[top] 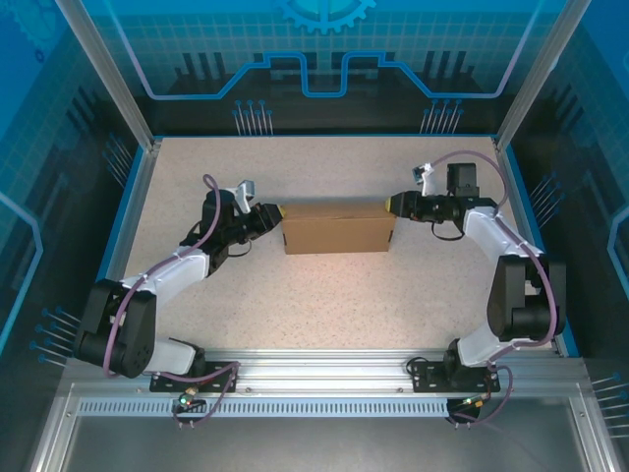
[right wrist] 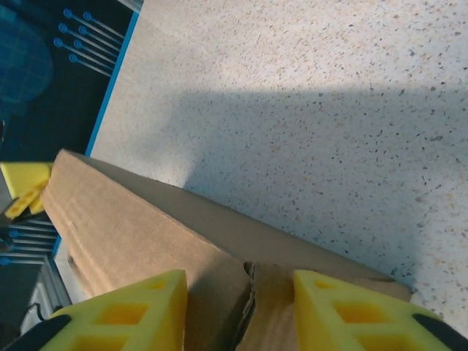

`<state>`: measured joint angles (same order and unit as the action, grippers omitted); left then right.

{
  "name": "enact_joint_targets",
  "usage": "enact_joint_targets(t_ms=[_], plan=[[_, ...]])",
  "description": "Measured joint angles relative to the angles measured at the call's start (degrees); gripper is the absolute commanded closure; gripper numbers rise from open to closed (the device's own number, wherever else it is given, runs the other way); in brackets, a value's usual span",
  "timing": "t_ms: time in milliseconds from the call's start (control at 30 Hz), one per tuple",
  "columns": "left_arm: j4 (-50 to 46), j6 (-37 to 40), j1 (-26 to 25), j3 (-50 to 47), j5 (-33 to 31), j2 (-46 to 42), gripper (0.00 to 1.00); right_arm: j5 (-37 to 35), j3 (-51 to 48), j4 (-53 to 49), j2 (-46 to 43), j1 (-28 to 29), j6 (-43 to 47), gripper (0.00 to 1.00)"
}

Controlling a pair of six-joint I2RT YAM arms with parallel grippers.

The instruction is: Fold the paper box

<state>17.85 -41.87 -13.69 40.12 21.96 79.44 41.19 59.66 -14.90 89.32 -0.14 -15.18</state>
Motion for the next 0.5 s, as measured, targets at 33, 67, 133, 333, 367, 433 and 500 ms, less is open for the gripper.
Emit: enact_joint_targets(t_ms=[33, 67, 133, 333, 367, 433, 500], plan=[[-0.13, 0.02, -0.15, 0.07, -0.24, 0.0, 0.81, -0.2, -0.46, 0.22, -0.46, 0.11, -0.2, 0.74], [-0.26, 0.2, -0.37, 0.17, -0.7, 0.0, 0.81, -0.44, -1.05, 0.48, -1.01, 0.2, -0.44, 0.75], [-0.39, 0.35, -0.85, 0.24, -1.68, 0.0, 0.81, -1.14, -2.34, 1.33, -2.14, 0.48, -0.76, 0.78], [0.98, 0.2, -1.92, 0.0, -4.2, 0.35, 0.81, -3.96, -8.26, 9.14, -5.79, 1.57, -3.58, 0.85], [1.07, 0.2, -1.92, 0.0, -4.26, 0.35, 0.81, -4.66, -8.41, 9.94, -6.01, 1.9, -4.2, 0.86], [1.11, 0.24, -1.97, 0.04, -4.61, 0.35, 0.81, -5.97, -8.41, 10.64, -6.16, 2.51, -5.01, 0.86], [0.31, 0.46, -1.97, 0.66, -5.29, 0.33, 0.8, -7.13, -8.24, 11.17, -6.23, 3.1, -5.9, 0.84]])
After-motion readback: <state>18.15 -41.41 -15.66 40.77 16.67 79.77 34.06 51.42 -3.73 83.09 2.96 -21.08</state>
